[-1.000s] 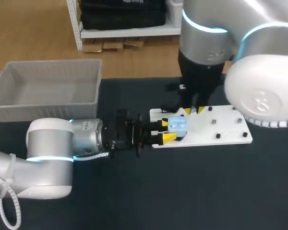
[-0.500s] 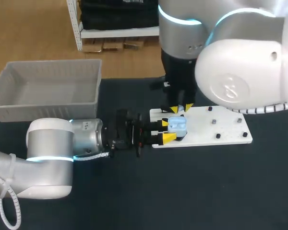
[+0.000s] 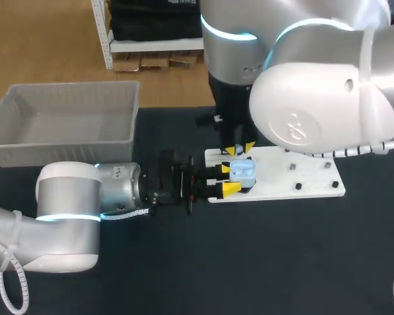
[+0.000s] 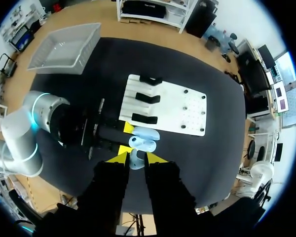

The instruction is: Pick up each earbud case from the left stands, insert the matching earbuds, close the lid, and place the case in the box.

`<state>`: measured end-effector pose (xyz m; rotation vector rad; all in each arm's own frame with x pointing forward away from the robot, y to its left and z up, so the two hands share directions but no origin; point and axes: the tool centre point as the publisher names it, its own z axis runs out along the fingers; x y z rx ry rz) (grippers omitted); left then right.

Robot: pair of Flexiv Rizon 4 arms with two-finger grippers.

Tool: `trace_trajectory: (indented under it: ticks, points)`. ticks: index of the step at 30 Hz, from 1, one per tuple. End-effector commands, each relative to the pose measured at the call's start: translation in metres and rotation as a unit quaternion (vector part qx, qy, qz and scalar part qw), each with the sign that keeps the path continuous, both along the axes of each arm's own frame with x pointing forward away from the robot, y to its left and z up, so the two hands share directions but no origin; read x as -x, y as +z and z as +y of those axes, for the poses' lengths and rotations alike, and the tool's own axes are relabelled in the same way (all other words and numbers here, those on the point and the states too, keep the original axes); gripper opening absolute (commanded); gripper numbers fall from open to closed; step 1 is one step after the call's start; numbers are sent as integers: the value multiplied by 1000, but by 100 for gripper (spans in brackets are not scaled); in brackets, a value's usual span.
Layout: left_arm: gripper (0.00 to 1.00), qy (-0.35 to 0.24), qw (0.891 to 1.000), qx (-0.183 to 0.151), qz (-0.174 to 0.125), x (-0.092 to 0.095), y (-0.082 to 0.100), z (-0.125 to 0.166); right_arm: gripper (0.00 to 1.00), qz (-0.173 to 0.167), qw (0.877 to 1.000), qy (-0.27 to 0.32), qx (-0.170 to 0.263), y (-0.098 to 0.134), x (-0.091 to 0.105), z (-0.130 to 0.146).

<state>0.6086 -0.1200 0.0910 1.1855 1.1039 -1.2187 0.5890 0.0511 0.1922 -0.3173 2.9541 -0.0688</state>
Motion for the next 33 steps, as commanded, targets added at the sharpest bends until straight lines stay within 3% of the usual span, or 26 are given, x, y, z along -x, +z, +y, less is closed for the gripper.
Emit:
trace_trajectory:
  ticks: [1,33]
  points:
    - [0,2,1000,1,-1,1,0,0,0,-5,1000,3,0,-7,-2,-1]
    - [0,2,1000,1,-1,1,0,0,0,9,1000,5,3,-32,-6,1]
